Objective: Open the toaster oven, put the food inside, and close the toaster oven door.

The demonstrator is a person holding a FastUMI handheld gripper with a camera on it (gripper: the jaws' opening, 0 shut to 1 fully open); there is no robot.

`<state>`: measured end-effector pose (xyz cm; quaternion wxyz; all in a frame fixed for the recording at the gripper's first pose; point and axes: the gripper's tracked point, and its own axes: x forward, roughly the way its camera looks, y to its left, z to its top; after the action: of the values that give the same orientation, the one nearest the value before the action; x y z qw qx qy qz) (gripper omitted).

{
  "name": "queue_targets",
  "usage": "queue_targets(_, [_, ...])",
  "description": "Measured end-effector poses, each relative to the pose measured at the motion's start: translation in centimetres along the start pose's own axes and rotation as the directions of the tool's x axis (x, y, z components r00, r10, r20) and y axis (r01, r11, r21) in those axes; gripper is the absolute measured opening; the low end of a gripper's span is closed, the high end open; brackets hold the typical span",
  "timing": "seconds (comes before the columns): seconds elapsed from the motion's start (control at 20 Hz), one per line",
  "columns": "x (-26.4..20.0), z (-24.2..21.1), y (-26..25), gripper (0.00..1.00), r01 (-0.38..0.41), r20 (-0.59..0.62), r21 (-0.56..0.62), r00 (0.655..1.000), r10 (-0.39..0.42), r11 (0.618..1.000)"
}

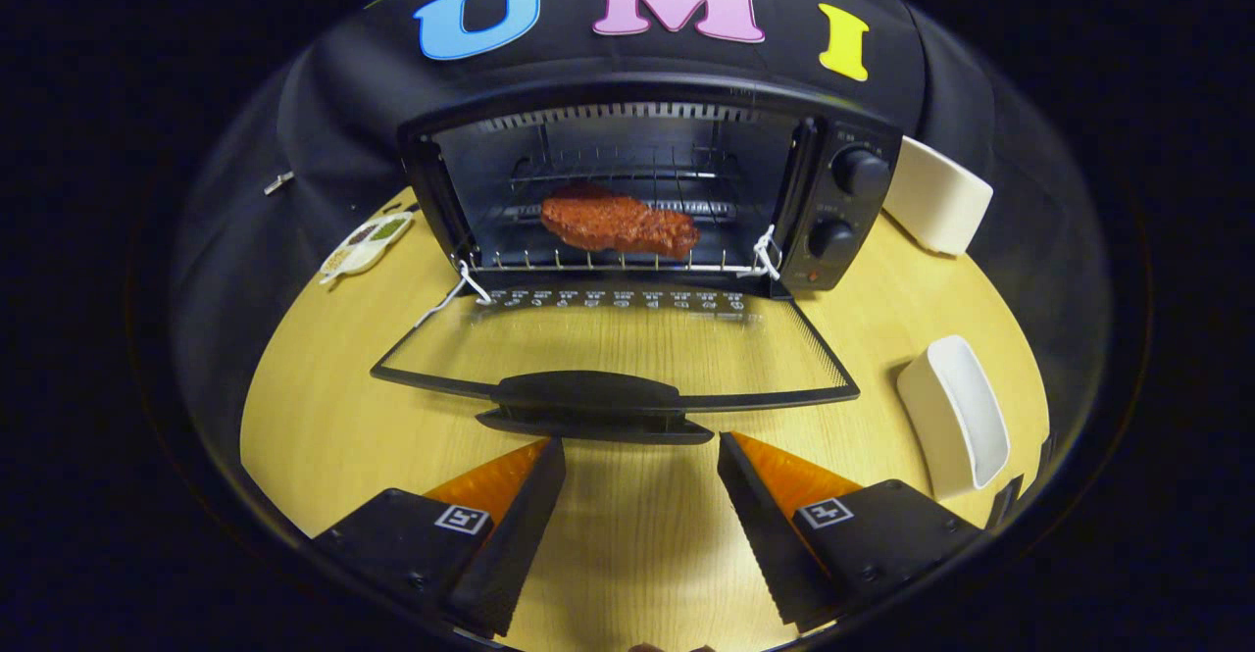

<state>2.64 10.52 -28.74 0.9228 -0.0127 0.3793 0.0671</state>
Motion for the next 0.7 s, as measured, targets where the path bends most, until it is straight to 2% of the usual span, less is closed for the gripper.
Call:
queue_targets(0.25, [-1.4,7.3,0.1,0.98,-0.029,0.118,0.019,0.993,0.026,0.999])
queue_targets(0.5, [-0.5,13.4,0.5,0.98,-0.037,0.187,0.012,0.982,0.035,0.999])
queue_targets(0.7, [-3.8,16.8,0.8,0.98,-0.064,0.272,-0.017,0.960,0.066,0.998])
